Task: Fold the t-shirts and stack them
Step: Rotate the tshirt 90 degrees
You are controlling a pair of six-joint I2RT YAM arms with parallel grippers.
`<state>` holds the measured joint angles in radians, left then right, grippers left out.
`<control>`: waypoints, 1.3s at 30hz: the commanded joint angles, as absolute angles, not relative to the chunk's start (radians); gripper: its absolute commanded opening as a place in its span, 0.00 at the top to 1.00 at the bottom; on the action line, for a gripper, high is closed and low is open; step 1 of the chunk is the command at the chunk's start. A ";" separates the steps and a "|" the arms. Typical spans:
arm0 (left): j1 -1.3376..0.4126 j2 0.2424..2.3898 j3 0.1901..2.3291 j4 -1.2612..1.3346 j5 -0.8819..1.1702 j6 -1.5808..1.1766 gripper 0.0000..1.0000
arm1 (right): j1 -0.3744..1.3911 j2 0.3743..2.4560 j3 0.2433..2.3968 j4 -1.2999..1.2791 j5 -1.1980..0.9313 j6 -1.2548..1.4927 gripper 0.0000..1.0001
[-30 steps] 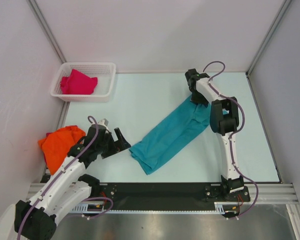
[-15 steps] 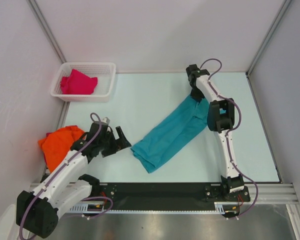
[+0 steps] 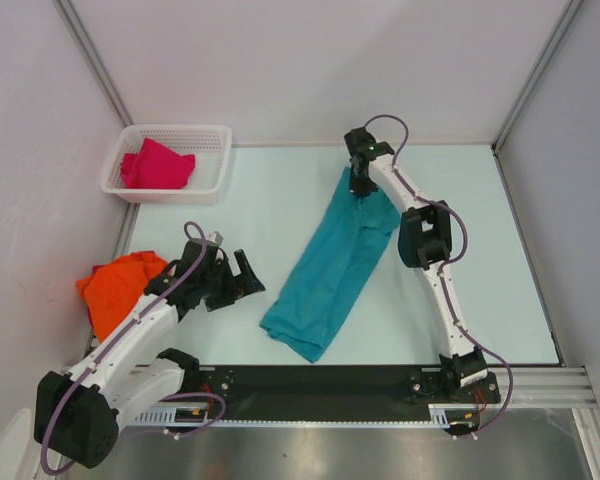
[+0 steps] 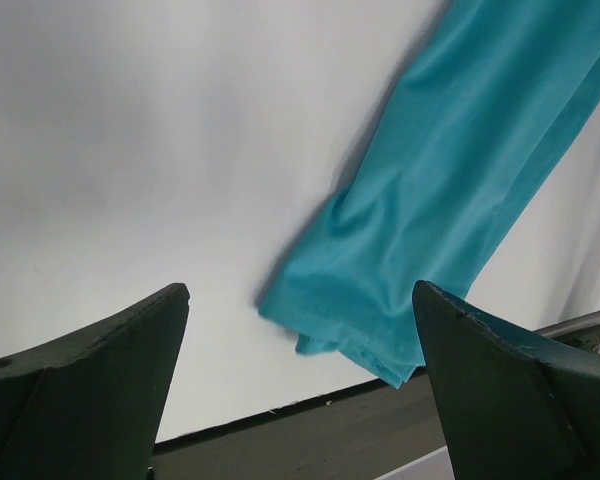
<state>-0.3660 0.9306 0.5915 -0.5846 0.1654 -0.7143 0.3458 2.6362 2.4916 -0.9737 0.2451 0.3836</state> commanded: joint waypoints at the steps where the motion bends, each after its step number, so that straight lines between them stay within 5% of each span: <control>1: -0.357 0.925 0.626 -0.552 0.186 -0.704 0.00 | 0.468 2.689 2.499 -0.922 -0.038 0.356 1.00; 7: -0.356 0.907 0.620 -0.554 0.190 -0.704 0.00 | 0.522 2.678 2.491 -0.927 -0.104 0.324 0.94; 15: -0.347 0.871 0.595 -0.555 0.195 -0.709 0.00 | 0.508 2.608 2.485 -0.885 -0.057 0.322 0.45; 29: -0.345 0.867 0.583 -0.543 0.202 -0.715 0.00 | 0.532 2.300 2.412 -0.897 0.038 0.337 0.41; 39: -0.342 0.862 0.578 -0.529 0.222 -0.723 0.00 | 0.655 2.086 1.836 -0.749 0.028 0.481 0.41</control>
